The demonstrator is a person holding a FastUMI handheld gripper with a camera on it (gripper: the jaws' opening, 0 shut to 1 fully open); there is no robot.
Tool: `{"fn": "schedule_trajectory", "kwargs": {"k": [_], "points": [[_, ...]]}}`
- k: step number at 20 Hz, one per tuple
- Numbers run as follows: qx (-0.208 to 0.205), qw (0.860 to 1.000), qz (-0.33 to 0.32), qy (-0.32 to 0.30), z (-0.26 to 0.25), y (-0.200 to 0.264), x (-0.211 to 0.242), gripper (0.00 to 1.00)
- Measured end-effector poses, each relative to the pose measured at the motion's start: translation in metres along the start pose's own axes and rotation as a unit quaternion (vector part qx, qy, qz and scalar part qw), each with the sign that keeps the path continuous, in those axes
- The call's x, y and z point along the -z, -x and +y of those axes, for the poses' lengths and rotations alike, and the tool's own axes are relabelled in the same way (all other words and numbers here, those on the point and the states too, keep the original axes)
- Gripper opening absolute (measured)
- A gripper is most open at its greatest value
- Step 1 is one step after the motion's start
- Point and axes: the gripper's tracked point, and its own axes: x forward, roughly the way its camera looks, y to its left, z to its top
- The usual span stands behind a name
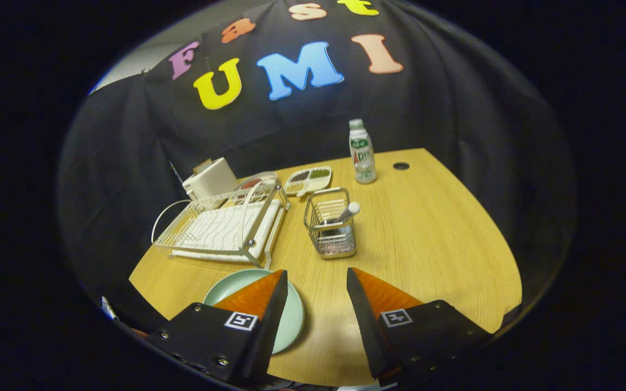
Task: Take the plate from the dish rack, then take the spoon from the basket and place it into the plate.
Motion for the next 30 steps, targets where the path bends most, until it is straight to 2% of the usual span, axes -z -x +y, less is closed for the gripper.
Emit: {"fn": "schedule_trajectory", "kwargs": {"k": [4,7,15,17,22,23,26,27,29,30], "points": [[0.023,0.996,-0.075,0.032,-0.013,0.006,-0.034,0.68],[0.025,0.993,-0.110,0.037,-0.017,0.001,-0.052,0.68],[0.035,0.977,-0.199,0.072,-0.031,-0.037,-0.079,0.68],[0.043,0.973,-0.209,0.084,-0.036,-0.053,-0.080,0.68],[0.042,0.975,-0.199,0.090,-0.042,-0.096,-0.068,0.63],[0.047,0.974,-0.201,0.090,-0.046,-0.101,-0.071,0.59],[0.051,0.973,-0.215,0.069,-0.043,-0.107,-0.073,0.22],[0.048,0.974,-0.210,0.075,-0.041,-0.110,-0.071,0.17],[0.040,0.976,-0.203,0.070,-0.036,-0.109,-0.071,0.17],[0.038,0.978,-0.194,0.062,-0.037,-0.109,-0.070,0.09]]}}
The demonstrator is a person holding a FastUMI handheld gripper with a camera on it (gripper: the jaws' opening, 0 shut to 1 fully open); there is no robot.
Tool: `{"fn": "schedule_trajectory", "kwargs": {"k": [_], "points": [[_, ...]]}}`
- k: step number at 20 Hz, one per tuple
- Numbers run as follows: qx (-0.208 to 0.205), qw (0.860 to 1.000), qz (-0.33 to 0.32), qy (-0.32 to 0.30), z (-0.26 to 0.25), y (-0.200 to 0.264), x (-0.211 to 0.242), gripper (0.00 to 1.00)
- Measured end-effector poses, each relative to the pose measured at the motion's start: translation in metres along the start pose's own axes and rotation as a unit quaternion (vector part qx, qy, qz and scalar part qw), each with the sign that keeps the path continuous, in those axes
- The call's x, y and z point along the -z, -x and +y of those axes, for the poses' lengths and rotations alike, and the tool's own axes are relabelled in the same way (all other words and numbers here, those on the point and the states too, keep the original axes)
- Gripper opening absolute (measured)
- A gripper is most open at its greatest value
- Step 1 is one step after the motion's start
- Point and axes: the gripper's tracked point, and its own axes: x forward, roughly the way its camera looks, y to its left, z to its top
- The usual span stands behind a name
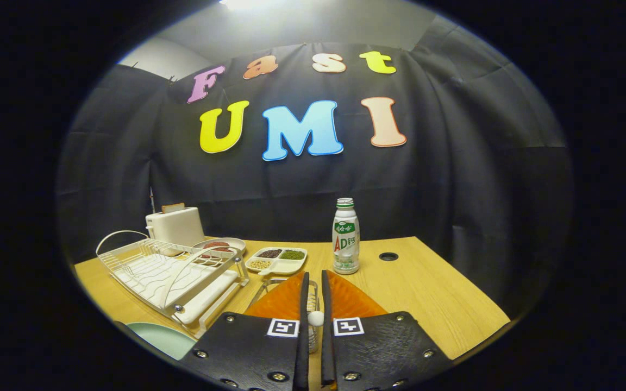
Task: Take the plate from the dish rack, then take the spoon from the basket and place it into the plate.
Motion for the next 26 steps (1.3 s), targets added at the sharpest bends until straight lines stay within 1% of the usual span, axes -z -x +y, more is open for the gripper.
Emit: {"fn": "schedule_trajectory", "kwargs": {"k": [1,3,4,11,17,20,24,26], "points": [[-0.003,1.000,0.006,-0.006,0.000,0.001,0.000,0.09],[0.010,1.000,0.003,-0.004,-0.007,0.002,-0.009,0.09],[0.003,1.000,0.006,-0.006,0.000,0.003,-0.015,0.03],[0.009,1.000,0.013,0.008,0.005,0.009,-0.044,0.03],[0.024,0.999,0.006,0.030,0.007,0.032,-0.103,0.03],[0.028,0.999,0.004,0.032,0.013,0.048,-0.131,0.03],[0.039,0.999,0.005,0.035,0.021,0.070,-0.155,0.02],[0.043,0.998,0.013,0.043,0.025,0.079,-0.156,0.03]]}}
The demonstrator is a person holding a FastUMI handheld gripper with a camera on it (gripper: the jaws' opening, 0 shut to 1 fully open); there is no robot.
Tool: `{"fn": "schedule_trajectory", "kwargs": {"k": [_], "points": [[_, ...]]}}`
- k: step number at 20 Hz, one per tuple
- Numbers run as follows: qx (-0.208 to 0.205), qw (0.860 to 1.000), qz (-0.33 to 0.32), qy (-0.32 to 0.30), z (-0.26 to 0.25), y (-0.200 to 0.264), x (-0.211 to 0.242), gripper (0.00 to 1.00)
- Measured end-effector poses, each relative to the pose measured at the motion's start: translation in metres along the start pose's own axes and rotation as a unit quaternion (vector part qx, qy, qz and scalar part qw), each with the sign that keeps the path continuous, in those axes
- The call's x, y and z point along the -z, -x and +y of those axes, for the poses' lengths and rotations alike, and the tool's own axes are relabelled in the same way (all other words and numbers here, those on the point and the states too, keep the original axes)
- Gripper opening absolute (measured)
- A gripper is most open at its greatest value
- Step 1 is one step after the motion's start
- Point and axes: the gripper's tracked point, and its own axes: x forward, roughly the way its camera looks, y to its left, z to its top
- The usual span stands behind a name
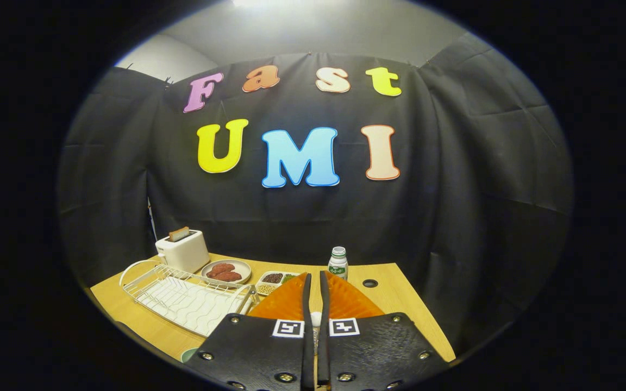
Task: Take the plate from the dish rack, then take the spoon from the basket and place it into the plate.
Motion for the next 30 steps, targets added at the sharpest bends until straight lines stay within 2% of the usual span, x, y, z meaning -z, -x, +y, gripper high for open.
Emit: {"fn": "schedule_trajectory", "kwargs": {"k": [8,21,30], "points": [[0.018,0.999,0.038,-0.007,0.029,0.028,0.011,0.02],[-0.043,0.991,0.125,0.008,0.128,0.037,0.071,0.03],[-0.075,0.984,0.163,0.022,0.169,0.031,0.107,0.03]]}}
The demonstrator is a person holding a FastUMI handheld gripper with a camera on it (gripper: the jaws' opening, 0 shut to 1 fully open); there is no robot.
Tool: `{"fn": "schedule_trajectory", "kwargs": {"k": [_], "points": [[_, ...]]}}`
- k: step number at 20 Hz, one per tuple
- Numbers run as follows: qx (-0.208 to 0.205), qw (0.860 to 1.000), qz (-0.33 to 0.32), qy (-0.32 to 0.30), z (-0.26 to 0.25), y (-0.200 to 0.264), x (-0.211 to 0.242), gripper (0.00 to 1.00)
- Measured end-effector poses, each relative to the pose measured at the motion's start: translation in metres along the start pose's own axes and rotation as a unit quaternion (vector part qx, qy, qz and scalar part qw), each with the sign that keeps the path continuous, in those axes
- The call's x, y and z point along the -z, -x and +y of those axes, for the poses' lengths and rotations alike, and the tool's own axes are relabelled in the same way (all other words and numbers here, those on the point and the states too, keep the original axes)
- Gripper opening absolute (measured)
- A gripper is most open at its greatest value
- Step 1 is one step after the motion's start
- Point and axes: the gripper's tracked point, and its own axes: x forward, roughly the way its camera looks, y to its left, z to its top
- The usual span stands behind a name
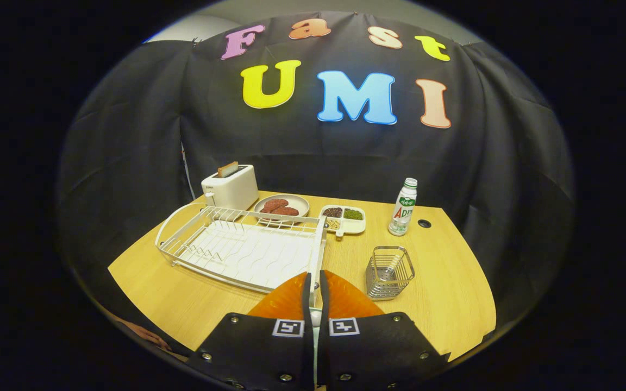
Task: Take the plate from the dish rack, then take the spoon from the basket and place it into the plate.
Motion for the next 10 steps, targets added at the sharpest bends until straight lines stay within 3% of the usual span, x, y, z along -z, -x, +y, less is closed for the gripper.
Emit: {"fn": "schedule_trajectory", "kwargs": {"k": [10], "points": [[-0.047,0.998,0.025,0.045,0.025,-0.022,0.023,0.03]]}}
